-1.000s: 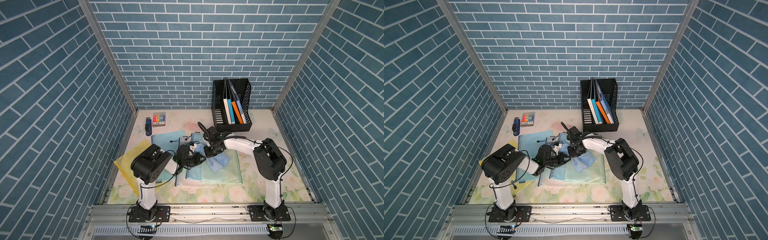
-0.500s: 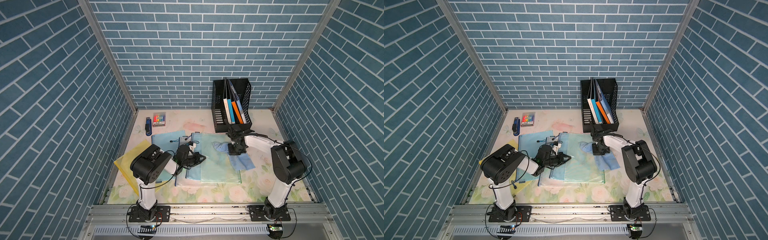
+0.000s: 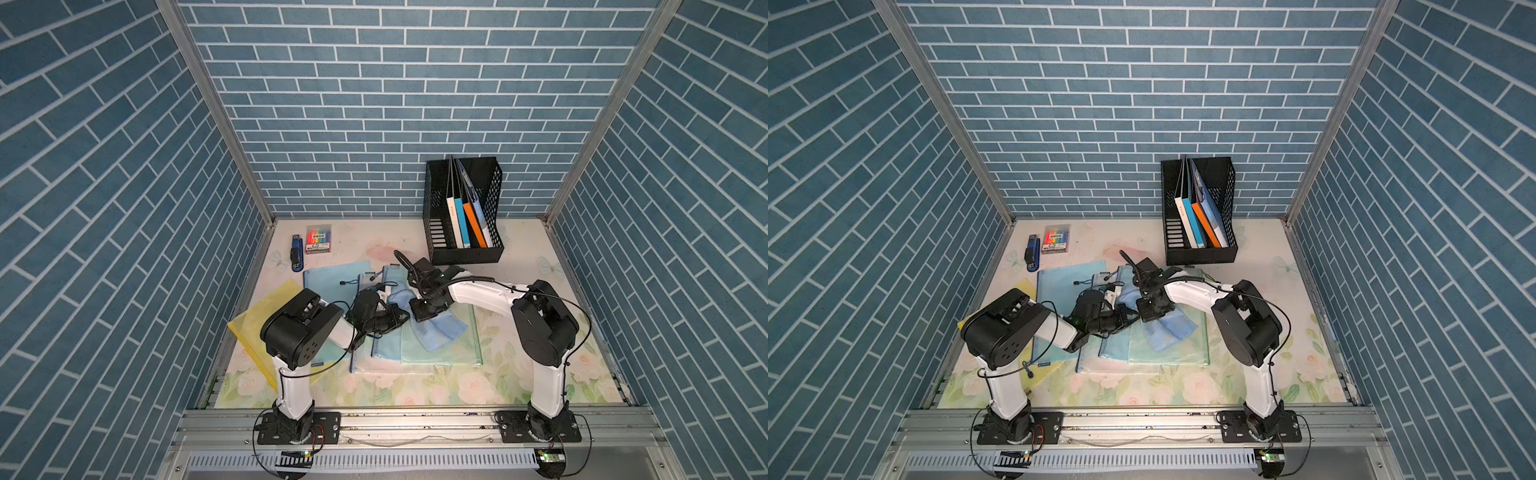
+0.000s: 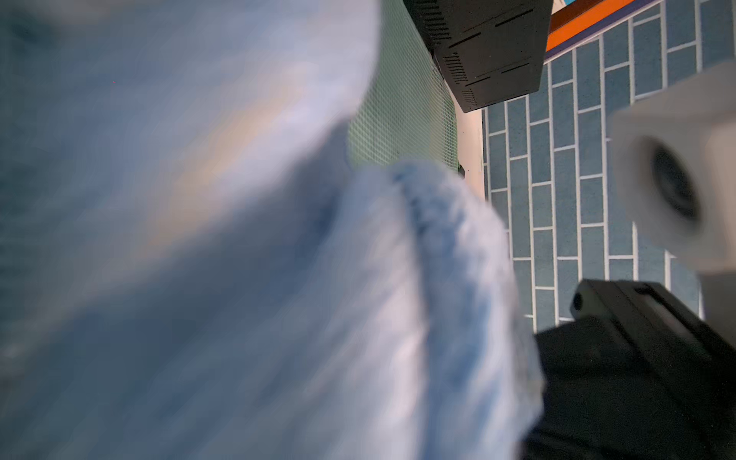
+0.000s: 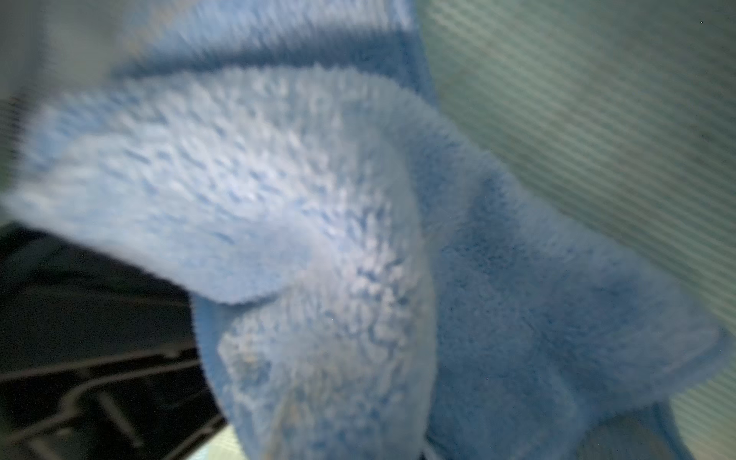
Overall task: Wipe the document bag
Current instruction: Wipe the dirt from the document bag.
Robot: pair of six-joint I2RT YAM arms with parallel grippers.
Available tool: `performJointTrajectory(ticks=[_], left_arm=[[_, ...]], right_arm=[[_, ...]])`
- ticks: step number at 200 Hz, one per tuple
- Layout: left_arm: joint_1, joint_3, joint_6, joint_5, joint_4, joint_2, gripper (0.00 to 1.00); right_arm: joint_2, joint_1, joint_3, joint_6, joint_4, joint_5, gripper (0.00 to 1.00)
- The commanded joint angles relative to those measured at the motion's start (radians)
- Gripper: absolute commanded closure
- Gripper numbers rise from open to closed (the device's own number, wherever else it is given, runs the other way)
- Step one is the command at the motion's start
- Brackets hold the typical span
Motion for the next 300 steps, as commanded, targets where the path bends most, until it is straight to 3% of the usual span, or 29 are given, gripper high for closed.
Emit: performJointTrajectory(ticks=[1,45,73,111,157,181,197,224,260,300], left_arm=[[0.003,0.018,-0.013,-0.025,0.017,-0.020,1.00],[0.006,0.020,-0.018,-0.030,0.015,-0.038,1.00],[0.010,0.024,-0.025,-0.025,0.016,-0.034,1.00],[0.011,0.036,-0.045,-0.021,0.037,-0.025,1.00],[0.010,0.031,-0.066,-0.036,0.058,-0.022,1.00],[0.010,0.020,-0.075,-0.041,0.073,-0.020,1.00],[0.011,0.010,-0.084,-0.042,0.084,-0.016,1.00],[0.010,-0.006,-0.095,-0.050,0.105,-0.016,1.00],[0.011,-0.028,-0.110,-0.064,0.134,-0.016,1.00],[0.011,-0.038,-0.144,-0.068,0.178,-0.005,1.00]], right_arm=[[0.026,-0.025,0.004,-0.029,-0.050,-0.020,1.00],[-0.101,-0.210,-0.172,-0.070,-0.049,0.084,1.00],[-0.131,-0.324,-0.199,-0.114,-0.090,0.181,1.00],[-0.090,-0.287,-0.167,-0.100,-0.081,0.149,1.00],[-0.019,-0.048,-0.035,-0.094,-0.081,0.071,1.00],[-0.007,0.013,0.000,-0.072,-0.064,-0.014,1.00],[-0.001,0.014,-0.021,-0.066,-0.051,-0.013,1.00],[0.020,0.002,-0.051,-0.068,-0.129,0.126,1.00],[-0.142,-0.085,-0.221,-0.024,-0.147,0.273,1.00],[-0.218,-0.134,-0.323,0.059,-0.160,0.298,1.00]])
